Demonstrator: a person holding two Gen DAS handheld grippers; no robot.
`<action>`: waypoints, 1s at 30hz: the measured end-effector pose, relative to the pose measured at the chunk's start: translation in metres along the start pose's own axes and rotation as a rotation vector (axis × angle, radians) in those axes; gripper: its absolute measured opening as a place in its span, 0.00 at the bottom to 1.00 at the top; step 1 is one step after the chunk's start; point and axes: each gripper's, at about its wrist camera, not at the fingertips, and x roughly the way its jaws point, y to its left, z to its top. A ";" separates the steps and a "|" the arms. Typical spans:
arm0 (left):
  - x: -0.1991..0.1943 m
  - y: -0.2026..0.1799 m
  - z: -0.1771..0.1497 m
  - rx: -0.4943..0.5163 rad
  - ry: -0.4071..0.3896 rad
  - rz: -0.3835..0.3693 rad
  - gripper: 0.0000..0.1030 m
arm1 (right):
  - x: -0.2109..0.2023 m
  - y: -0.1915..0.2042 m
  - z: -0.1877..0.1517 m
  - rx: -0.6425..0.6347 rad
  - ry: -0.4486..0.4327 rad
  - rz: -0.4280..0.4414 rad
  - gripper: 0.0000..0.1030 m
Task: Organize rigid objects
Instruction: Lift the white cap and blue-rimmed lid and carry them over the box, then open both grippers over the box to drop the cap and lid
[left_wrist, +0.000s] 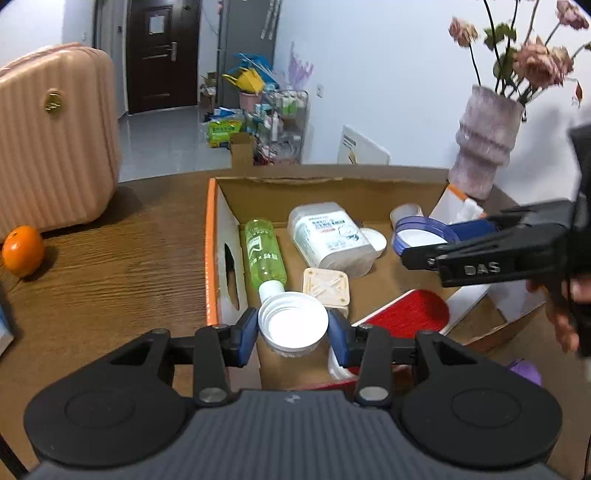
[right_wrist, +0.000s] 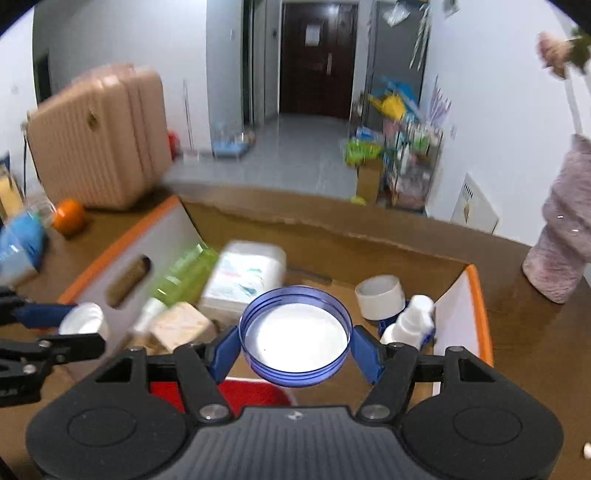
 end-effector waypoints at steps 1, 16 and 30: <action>0.003 0.002 -0.001 0.000 0.006 -0.010 0.40 | 0.008 0.000 0.001 -0.014 0.017 -0.011 0.63; -0.047 -0.004 0.014 -0.017 -0.069 0.009 0.56 | -0.018 -0.003 0.006 -0.013 -0.017 -0.009 0.63; -0.187 -0.036 -0.061 -0.034 -0.198 0.051 0.71 | -0.135 0.009 -0.035 0.026 -0.179 0.020 0.86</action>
